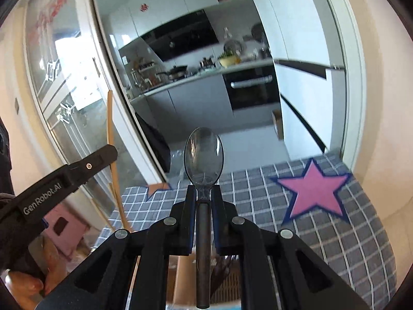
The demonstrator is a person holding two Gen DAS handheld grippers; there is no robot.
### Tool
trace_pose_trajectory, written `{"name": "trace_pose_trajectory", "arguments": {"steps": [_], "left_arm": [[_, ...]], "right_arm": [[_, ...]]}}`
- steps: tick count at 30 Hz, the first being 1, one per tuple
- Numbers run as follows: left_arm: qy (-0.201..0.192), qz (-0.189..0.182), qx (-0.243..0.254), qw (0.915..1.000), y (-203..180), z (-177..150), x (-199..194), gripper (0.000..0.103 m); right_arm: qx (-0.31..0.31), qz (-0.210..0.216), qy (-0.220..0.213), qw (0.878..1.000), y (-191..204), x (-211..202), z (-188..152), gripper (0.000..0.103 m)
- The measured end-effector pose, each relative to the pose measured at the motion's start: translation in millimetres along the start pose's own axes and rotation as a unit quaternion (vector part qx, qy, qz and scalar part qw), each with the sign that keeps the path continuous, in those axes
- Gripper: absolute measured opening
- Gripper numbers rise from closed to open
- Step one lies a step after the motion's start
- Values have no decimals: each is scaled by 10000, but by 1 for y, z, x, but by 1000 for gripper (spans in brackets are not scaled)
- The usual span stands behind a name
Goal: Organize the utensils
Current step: 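Carry the chopstick over the caddy with the left gripper while the right gripper carries the spoon there, then open the right gripper to drop the spoon into the caddy while the left gripper releases the chopstick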
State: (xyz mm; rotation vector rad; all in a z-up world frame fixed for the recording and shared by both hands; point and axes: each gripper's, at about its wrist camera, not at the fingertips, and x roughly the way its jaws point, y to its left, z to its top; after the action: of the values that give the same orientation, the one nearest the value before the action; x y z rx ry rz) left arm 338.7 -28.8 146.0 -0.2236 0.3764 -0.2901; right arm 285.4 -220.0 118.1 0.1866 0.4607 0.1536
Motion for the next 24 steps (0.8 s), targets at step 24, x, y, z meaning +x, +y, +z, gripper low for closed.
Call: {"name": "trace_pose_trajectory", "arguments": {"steps": [24], "left_arm": [[136, 689, 693, 9951, -7, -92, -9, 38]], "right_arm": [[-614, -104, 90, 9980, -4, 7, -67, 14]]}}
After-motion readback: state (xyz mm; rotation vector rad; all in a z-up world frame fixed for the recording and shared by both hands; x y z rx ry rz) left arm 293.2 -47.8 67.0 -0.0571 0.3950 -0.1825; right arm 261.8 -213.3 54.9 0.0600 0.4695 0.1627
